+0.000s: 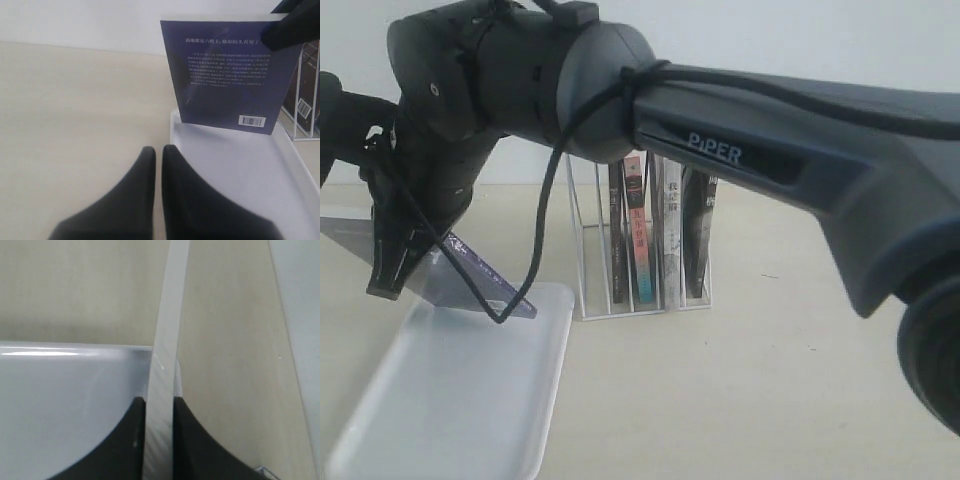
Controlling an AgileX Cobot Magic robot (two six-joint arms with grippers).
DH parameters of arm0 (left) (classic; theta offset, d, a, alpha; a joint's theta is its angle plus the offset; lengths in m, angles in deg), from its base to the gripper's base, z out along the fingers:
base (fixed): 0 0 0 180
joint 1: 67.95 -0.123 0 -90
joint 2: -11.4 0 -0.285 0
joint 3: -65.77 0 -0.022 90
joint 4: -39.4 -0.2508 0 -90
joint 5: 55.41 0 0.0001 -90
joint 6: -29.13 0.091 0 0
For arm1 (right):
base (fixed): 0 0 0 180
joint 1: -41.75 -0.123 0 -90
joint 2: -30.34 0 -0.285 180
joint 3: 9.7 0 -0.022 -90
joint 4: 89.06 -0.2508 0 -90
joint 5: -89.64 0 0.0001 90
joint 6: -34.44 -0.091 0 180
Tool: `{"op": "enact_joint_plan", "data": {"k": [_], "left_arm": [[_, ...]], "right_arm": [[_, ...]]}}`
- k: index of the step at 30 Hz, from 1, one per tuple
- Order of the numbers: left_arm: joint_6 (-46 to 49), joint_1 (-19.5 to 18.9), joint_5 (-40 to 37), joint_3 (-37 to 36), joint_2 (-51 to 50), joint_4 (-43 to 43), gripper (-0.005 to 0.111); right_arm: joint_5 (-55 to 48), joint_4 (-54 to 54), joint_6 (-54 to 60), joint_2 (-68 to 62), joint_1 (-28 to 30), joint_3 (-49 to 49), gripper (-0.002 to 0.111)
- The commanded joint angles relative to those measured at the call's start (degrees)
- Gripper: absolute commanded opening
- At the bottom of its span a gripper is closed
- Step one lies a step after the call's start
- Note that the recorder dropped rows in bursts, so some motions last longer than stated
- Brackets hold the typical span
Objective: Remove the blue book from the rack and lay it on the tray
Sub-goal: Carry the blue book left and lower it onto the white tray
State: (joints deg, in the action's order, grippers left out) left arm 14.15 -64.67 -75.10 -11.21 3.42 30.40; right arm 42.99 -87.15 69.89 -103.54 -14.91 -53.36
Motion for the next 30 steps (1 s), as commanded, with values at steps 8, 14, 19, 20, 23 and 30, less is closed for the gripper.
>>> {"op": "enact_joint_plan", "data": {"k": [8, 14, 19, 20, 23, 30], "left_arm": [[-0.41, 0.23, 0.1, -0.23, 0.19, 0.21, 0.004], [-0.41, 0.23, 0.1, -0.23, 0.19, 0.21, 0.004], [-0.41, 0.23, 0.1, -0.23, 0.19, 0.21, 0.004], [-0.41, 0.23, 0.1, -0.23, 0.19, 0.21, 0.004], [-0.41, 0.23, 0.1, -0.23, 0.19, 0.21, 0.004], [-0.41, 0.23, 0.1, -0.23, 0.19, 0.21, 0.004]], "right_arm": [[-3.62, 1.36, 1.04, -0.45, 2.4, -0.3, 0.0], [-8.98, 1.25, 1.04, -0.45, 2.4, -0.3, 0.0], [-13.03, 1.25, 1.04, -0.45, 2.4, -0.3, 0.0], [-13.73, 1.25, 0.71, -0.45, 2.4, -0.3, 0.0], [-15.76, 1.14, 0.46, -0.45, 2.4, -0.3, 0.0], [-16.79, -0.44, -0.41, -0.45, 2.4, -0.3, 0.0]]}}
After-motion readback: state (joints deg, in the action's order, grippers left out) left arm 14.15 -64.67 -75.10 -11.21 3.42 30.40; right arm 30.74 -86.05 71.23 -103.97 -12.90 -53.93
